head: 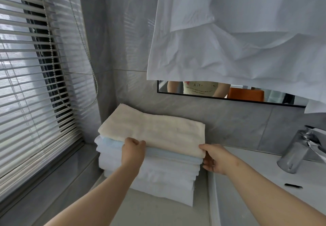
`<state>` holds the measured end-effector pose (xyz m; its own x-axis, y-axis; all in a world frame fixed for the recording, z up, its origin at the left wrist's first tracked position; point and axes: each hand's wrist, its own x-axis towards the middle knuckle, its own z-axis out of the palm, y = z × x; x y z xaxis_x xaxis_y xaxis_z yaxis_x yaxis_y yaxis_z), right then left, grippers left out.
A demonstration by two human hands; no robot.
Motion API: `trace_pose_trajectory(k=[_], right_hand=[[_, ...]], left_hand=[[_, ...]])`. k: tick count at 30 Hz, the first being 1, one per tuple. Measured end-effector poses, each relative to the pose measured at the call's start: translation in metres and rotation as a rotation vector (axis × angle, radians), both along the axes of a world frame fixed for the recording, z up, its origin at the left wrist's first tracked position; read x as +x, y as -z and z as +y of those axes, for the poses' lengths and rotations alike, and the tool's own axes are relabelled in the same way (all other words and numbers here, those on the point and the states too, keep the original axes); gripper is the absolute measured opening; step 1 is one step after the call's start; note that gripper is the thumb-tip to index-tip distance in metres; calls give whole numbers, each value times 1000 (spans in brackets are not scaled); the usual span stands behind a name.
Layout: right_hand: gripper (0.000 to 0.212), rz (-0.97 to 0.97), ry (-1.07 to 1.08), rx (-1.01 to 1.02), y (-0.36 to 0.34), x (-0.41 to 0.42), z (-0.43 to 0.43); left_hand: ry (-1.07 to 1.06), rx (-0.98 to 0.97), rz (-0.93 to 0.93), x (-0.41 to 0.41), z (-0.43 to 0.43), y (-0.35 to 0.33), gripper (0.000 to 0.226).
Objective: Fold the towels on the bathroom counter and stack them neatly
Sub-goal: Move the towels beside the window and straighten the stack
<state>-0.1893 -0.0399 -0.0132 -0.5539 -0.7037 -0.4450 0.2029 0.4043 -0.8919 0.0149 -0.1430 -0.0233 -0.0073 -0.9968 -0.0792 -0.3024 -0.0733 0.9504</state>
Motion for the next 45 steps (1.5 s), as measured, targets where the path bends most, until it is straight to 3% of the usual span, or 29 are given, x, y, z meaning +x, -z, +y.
trace_pose_trajectory(k=[4, 7, 11, 14, 21, 23, 26, 31, 35, 38, 40, 42, 45], right_hand=[[18, -45, -38, 30, -2, 2, 7], [19, -81, -54, 22, -2, 2, 9], [18, -140, -7, -40, -3, 1, 9], [11, -203, 73, -154, -4, 2, 6], [11, -162, 69, -232, -6, 12, -4], [21, -166, 84, -268, -6, 11, -7], [17, -172, 118, -310, -7, 8, -7], [13, -200, 124, -305, -2, 5, -10], [9, -277, 99, -295, 3, 1, -13], [21, -294, 126, -279, 7, -3, -22], [31, -292, 166, -257, 11, -5, -30], [32, -276, 235, -252, 13, -5, -37], [19, -228, 424, -265, 18, -7, -44]], left_hand=[[-46, 170, 217, 0, 0, -1, 11], [-24, 311, 334, -3, 6, -5, 24], [38, 345, 332, -5, 11, -8, 23], [93, 339, 325, -4, 15, -6, 9], [188, 401, 380, -5, 24, -11, 3], [212, 451, 402, -6, 24, -15, 13], [146, 508, 485, -10, 13, -26, 34], [-134, 484, 648, -5, -25, -37, 64], [-288, 404, 622, 8, -60, -29, 70], [-367, 322, 490, 19, -75, -22, 79], [-390, 276, 396, 25, -77, -23, 67], [-404, 274, 530, 31, -91, -19, 52], [-321, 249, 519, 34, -97, -29, 42]])
